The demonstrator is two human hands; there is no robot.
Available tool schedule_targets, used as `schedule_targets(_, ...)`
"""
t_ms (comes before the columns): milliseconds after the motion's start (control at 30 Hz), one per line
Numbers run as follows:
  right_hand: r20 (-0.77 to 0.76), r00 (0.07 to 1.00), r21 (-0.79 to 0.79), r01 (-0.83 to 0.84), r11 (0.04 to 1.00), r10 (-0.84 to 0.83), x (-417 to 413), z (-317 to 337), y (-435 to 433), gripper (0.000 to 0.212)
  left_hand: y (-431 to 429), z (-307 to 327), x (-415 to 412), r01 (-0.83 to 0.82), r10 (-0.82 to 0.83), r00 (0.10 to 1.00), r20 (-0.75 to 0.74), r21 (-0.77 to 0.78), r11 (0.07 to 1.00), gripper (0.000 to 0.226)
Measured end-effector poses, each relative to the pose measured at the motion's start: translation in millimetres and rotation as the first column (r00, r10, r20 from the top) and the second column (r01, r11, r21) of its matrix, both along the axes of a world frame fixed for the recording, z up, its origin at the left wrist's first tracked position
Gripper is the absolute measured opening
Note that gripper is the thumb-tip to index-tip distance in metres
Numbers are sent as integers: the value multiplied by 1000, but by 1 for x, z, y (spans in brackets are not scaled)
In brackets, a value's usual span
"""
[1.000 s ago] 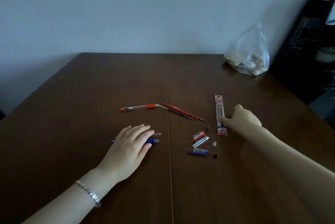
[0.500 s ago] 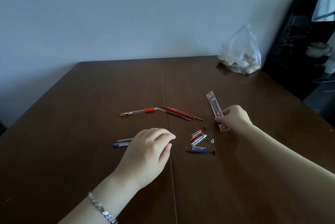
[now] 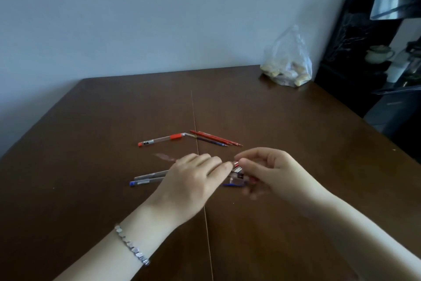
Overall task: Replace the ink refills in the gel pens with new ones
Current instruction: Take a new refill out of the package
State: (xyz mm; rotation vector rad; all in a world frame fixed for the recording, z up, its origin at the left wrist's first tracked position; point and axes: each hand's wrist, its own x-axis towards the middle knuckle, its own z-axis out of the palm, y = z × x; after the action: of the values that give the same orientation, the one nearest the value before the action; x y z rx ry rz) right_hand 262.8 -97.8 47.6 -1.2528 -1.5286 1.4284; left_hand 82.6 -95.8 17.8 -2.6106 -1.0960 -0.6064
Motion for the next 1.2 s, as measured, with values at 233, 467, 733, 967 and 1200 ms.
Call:
schedule_targets(233, -190, 981, 134, -5, 991, 31, 6, -17, -4, 24, -12, 2, 2, -59, 417, 833, 364, -690, 721, 28)
schedule_targets(467, -71, 970, 496, 235, 836, -230, -15, -49, -12, 22, -13, -4, 1, 33, 545, 727, 418, -814, 580, 35)
schedule_targets(733, 250, 892, 693, 108, 712, -378, -20, -60, -12, 24, -16, -11, 3, -58, 568, 756, 325, -831, 553, 24)
schedule_targets(967, 38, 978, 308, 186, 933, -207, -9, -43, -6, 17, -27, -7, 7, -122, 445, 842, 307, -694, 710, 22)
schedule_targets(1200, 195, 980, 296, -26, 955, -34, 3, -38, -3, 15, -30, -10, 3, -83, 384, 868, 314, -671, 737, 32)
